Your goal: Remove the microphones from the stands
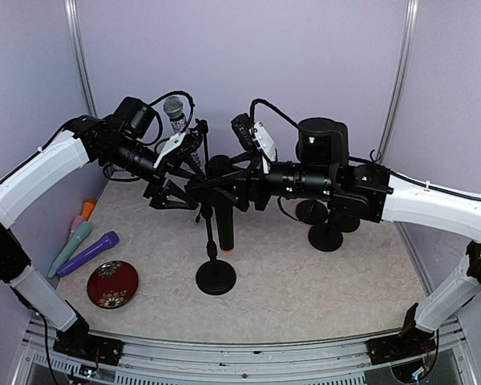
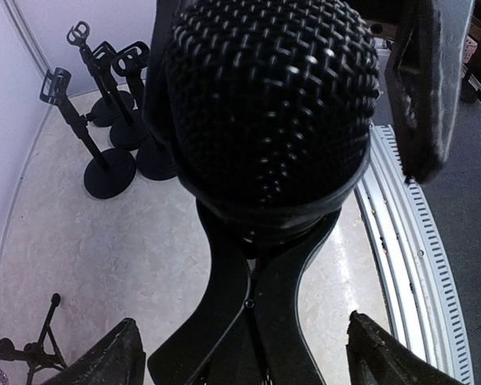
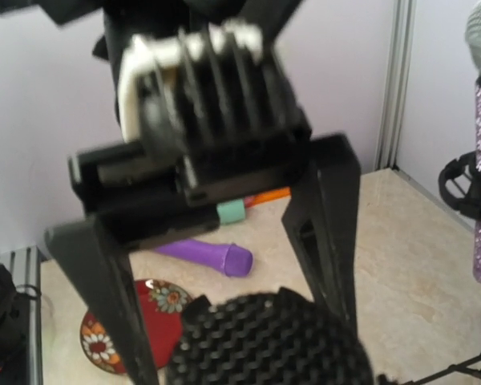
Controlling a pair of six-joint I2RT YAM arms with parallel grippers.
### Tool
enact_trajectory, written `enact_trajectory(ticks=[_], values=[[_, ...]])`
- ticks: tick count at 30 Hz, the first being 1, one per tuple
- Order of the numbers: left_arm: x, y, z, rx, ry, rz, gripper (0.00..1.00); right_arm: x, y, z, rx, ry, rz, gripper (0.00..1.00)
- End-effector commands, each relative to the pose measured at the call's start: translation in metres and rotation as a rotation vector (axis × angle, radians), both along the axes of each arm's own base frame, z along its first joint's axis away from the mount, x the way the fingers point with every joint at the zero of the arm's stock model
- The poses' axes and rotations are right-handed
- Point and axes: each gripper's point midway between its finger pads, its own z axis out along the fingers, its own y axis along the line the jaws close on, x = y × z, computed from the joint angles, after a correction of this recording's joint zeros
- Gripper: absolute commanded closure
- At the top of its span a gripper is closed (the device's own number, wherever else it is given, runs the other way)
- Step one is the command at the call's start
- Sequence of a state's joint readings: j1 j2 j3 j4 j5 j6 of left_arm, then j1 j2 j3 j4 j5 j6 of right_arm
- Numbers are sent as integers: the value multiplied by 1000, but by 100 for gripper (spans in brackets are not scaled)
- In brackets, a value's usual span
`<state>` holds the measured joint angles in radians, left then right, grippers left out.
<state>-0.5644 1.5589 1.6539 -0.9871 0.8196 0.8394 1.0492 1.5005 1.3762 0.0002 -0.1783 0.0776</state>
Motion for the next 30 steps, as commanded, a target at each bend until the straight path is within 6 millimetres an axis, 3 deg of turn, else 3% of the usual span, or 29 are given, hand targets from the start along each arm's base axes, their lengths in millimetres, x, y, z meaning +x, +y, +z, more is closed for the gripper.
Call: enact_trajectory(ticks=[1,5,10,14,16,18,19,21,30], values=[[-6,-3,8,-13,-19,-55,20,3,8,-5,-22,-5,15,32],[-2,-4,6,-3,-31,-61,32,7,9,-2,-14,-9,12,41],[1,-7,0,3,-20,-75,48,10,7,5,-4,-18,5,60],[6,-9,-6,19,-12,-66,55,7,2,14,7,-36,8,67],[9,-9,-11,36,-5,-59,53,6,-1,16,9,-44,5,69],[10,-9,-14,54,0,-50,30,6,-2,16,9,-49,2,70],[11,-8,-15,60,1,-45,26,6,-3,15,7,-50,3,71],[11,-7,-15,67,-7,-43,26,6,-3,12,3,-48,6,72],[14,-7,-16,74,-10,-52,72,6,-1,19,9,-64,19,76]])
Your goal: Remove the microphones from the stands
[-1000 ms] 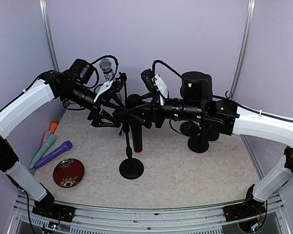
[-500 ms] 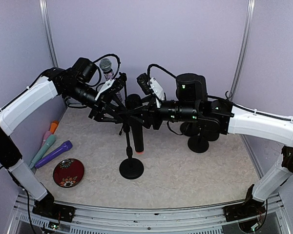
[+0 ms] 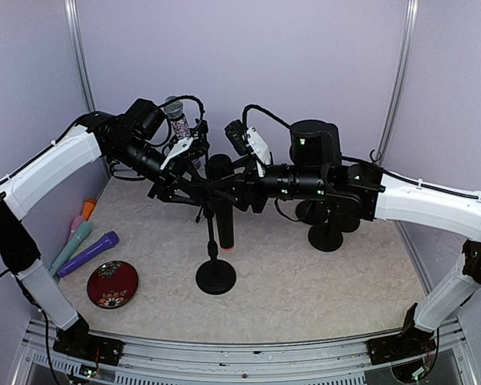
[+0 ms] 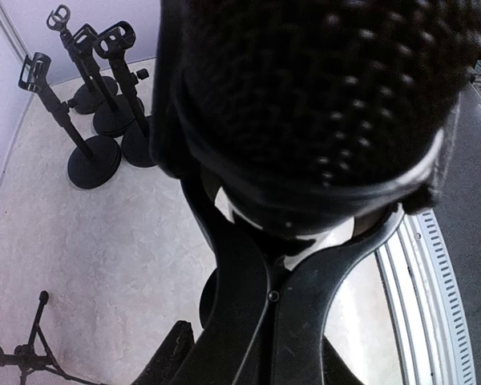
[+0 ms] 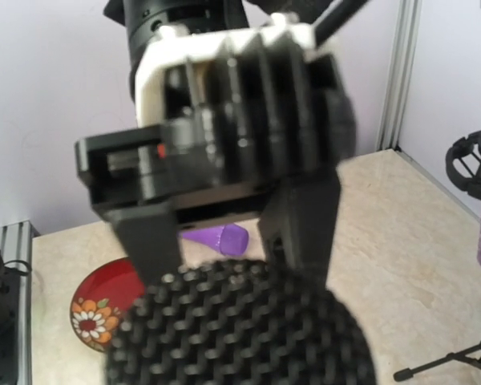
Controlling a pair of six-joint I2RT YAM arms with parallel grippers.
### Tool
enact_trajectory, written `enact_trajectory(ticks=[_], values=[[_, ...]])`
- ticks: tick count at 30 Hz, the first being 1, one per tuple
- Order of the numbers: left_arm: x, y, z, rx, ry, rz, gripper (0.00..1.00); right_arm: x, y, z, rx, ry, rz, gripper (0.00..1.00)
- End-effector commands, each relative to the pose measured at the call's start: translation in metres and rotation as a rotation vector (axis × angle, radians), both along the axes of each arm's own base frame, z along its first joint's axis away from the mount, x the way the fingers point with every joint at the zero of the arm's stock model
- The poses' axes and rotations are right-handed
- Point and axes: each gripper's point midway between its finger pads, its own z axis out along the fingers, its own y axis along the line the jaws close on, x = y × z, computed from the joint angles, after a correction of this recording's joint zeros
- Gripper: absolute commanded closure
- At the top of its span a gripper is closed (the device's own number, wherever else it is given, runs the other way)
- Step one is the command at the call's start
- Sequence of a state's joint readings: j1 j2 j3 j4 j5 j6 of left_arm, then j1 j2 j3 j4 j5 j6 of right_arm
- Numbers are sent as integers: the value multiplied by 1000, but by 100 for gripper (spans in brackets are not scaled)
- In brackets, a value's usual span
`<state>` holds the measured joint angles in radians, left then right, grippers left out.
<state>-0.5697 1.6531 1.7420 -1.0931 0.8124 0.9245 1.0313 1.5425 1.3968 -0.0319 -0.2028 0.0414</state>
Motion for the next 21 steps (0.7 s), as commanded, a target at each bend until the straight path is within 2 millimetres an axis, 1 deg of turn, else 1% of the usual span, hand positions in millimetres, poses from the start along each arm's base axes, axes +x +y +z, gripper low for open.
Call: enact_trajectory(ticks=[1,3,4,6,7,8,11,15,16,17,19,21], values=[[9,-3,-2,17,-29,-7,79,-3,-8,38,67,-60,10,76],[11,-3,-3,30,-29,-11,90,-4,-10,44,76,-66,16,76],[12,-3,-4,36,-28,-11,93,-5,-11,49,83,-71,17,76],[15,-3,-7,49,-27,-3,93,-6,-15,60,96,-87,11,76],[17,-3,-7,52,-31,1,93,-6,-19,69,106,-102,4,76],[18,-3,-8,55,-31,5,93,-7,-22,80,119,-119,0,75],[21,-4,-7,59,-48,16,93,-14,-39,120,172,-182,-18,75],[28,-5,-4,54,-79,33,93,-26,-68,170,269,-256,-52,75],[30,-5,-3,51,-88,37,91,-29,-76,181,296,-272,-61,75],[31,-6,-1,45,-94,41,88,-32,-83,189,323,-285,-72,75],[35,-8,1,39,-105,57,78,-36,-97,202,381,-296,-94,78],[37,-9,3,34,-112,61,65,-43,-106,209,433,-295,-86,79]])
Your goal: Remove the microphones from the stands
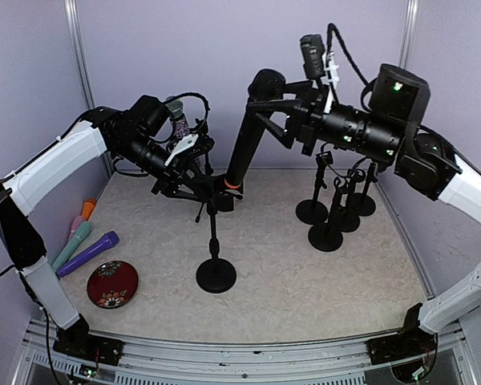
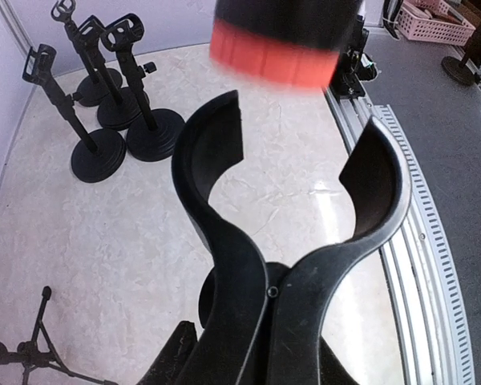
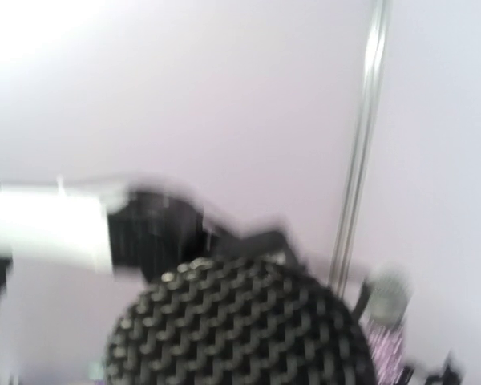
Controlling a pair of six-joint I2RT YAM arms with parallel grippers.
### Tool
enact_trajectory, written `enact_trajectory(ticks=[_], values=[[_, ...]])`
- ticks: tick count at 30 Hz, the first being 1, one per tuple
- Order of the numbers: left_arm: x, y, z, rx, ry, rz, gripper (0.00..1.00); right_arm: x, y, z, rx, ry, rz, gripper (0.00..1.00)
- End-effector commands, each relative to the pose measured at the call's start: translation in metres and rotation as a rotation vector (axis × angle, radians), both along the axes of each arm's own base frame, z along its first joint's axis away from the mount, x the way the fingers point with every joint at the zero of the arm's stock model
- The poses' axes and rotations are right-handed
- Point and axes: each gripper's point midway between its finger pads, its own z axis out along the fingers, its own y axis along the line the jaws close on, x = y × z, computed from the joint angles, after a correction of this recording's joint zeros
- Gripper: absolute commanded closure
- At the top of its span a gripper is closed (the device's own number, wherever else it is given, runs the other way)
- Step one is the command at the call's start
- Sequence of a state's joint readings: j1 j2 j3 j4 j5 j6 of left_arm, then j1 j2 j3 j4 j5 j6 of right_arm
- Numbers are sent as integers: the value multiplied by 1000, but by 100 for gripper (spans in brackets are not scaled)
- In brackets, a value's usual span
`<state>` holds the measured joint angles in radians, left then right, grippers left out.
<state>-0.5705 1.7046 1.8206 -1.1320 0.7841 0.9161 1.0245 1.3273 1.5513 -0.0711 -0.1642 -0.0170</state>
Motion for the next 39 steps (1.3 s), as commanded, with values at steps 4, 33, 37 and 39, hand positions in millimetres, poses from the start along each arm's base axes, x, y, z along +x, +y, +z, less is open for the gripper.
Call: enact_trajectory(ticks=[4,33,37,39], values=[[27,-4,6,4,-109,74,10,-18,-27,46,199,-28,42,80],[-36,69,56,-166,51,190,22,-6,136,-18,235,36,313,95],[-33,72,57,-178,85,183,37,-5,150,-27,226,51,324,96],[-32,73,57,-181,81,183,49,-3,155,-33,220,67,322,96]])
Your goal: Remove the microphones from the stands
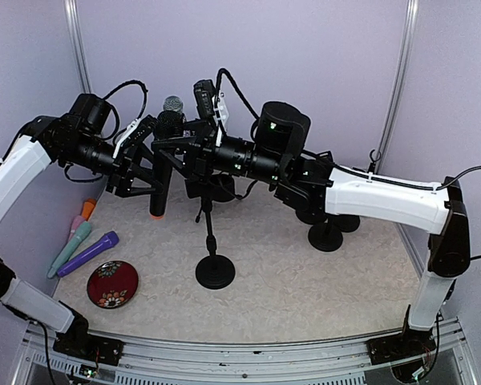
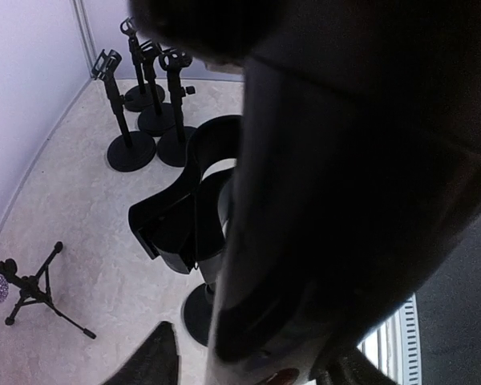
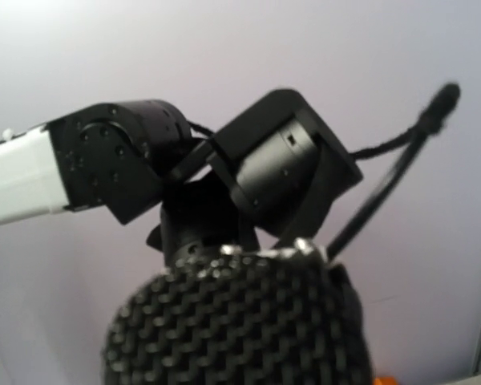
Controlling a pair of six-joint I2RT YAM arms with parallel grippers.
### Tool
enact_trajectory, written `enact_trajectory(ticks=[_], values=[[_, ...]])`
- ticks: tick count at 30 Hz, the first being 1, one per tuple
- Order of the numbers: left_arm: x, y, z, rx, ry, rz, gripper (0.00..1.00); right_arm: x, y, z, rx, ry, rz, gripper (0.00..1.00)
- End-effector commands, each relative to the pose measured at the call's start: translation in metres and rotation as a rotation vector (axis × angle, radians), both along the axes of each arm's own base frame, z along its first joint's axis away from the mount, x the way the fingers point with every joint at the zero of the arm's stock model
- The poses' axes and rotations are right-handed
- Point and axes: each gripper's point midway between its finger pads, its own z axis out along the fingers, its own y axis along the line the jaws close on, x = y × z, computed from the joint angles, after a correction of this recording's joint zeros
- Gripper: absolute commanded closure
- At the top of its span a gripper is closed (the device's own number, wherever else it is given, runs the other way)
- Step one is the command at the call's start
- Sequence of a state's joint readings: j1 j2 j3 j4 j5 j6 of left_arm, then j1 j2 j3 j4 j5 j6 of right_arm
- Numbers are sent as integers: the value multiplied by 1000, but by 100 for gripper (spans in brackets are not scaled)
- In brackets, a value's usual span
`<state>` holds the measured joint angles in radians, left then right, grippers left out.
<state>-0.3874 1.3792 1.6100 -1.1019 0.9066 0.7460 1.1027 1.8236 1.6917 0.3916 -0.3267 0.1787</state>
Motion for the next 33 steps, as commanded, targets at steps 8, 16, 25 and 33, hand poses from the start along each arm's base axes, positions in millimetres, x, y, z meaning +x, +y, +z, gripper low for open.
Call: enact_trajectory(ticks=[8,16,25,33], values=[[16,20,-13,20,-38,45,93,1,-3,20,53,-13,-49,24],[87,102,-87,307,-142,363,100,12,-66,55,71,-77,-249,0],[123,154,-199,621,-125,505,100,16,-122,44,42,-59,-397,0],[153,171,-252,756,-104,550,100,15,-163,0,-24,32,-489,0]])
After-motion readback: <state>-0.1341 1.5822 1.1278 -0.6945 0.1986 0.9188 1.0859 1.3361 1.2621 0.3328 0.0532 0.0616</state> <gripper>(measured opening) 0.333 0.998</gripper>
